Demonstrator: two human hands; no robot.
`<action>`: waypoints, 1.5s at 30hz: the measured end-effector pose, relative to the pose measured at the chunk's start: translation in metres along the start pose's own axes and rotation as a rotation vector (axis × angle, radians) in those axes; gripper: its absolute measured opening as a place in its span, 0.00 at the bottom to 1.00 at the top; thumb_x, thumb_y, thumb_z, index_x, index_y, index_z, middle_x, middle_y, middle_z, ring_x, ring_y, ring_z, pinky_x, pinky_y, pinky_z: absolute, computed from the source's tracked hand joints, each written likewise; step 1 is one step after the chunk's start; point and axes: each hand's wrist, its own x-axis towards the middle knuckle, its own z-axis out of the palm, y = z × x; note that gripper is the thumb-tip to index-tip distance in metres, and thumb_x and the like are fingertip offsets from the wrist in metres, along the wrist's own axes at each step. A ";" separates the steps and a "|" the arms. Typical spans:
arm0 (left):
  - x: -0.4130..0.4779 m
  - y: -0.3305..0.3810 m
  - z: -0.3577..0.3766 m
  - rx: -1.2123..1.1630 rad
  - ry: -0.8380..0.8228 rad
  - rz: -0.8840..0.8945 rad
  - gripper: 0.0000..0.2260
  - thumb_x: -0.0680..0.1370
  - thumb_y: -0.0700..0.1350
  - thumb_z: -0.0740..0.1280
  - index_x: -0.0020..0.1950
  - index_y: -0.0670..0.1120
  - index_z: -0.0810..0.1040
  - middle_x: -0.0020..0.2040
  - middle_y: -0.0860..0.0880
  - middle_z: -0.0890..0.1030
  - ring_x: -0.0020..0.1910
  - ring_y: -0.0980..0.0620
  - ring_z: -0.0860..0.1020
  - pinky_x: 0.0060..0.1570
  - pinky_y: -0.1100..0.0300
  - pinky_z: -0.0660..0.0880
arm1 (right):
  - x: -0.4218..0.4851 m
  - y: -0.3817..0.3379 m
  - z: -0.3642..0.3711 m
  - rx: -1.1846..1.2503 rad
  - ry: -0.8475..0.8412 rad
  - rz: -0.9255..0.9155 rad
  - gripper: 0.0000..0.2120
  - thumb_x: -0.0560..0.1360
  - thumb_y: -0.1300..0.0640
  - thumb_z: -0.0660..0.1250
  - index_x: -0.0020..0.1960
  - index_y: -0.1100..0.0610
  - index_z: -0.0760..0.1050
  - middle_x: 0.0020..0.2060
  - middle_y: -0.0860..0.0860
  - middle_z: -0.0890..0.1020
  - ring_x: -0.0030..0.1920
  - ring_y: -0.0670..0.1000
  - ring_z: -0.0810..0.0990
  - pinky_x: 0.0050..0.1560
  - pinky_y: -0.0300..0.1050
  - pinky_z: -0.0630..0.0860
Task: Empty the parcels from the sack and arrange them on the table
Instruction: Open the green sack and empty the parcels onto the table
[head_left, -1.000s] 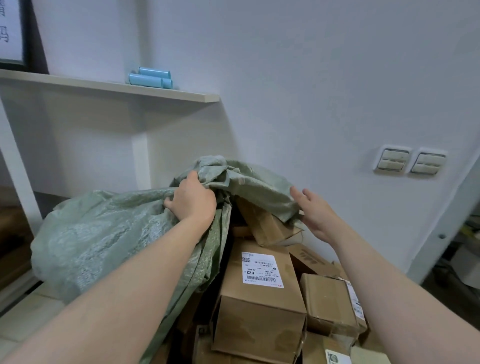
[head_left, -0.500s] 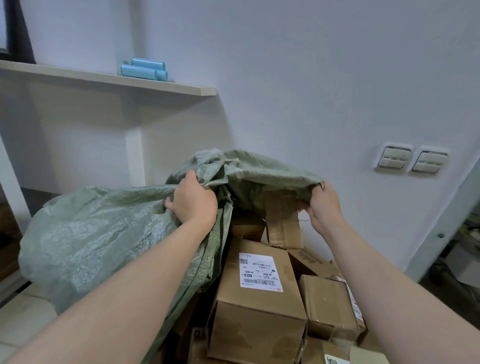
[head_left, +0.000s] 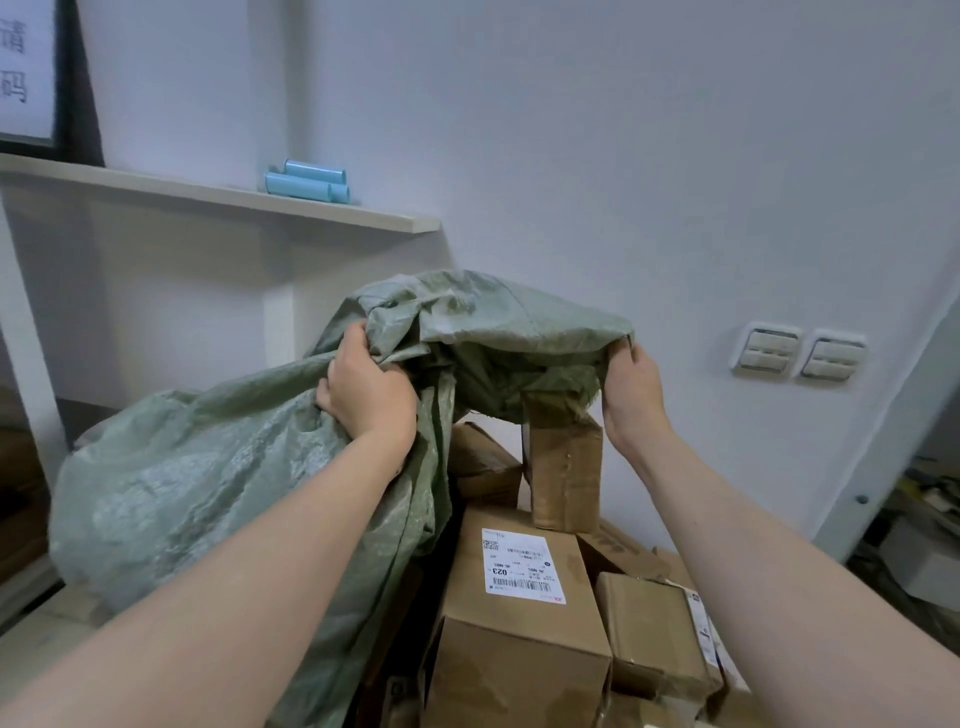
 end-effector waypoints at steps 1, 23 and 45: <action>0.000 0.004 -0.003 -0.015 0.003 0.004 0.21 0.73 0.31 0.58 0.61 0.51 0.74 0.48 0.51 0.79 0.50 0.47 0.74 0.69 0.44 0.62 | -0.001 -0.006 0.001 -0.012 -0.003 -0.019 0.13 0.84 0.56 0.53 0.52 0.51 0.76 0.50 0.49 0.81 0.51 0.46 0.79 0.46 0.37 0.76; -0.025 0.092 -0.033 -0.365 -0.180 0.196 0.23 0.79 0.36 0.59 0.69 0.58 0.72 0.62 0.52 0.79 0.64 0.47 0.73 0.68 0.44 0.68 | -0.050 -0.066 -0.059 -0.455 -0.089 -0.056 0.14 0.77 0.47 0.66 0.60 0.50 0.72 0.58 0.51 0.79 0.57 0.53 0.79 0.59 0.54 0.78; -0.120 0.141 -0.005 0.293 -1.076 0.292 0.49 0.67 0.71 0.67 0.78 0.61 0.42 0.79 0.46 0.57 0.76 0.41 0.59 0.73 0.43 0.58 | -0.094 -0.058 -0.093 -0.092 0.232 0.105 0.16 0.76 0.69 0.60 0.56 0.53 0.77 0.49 0.55 0.83 0.49 0.55 0.82 0.49 0.48 0.80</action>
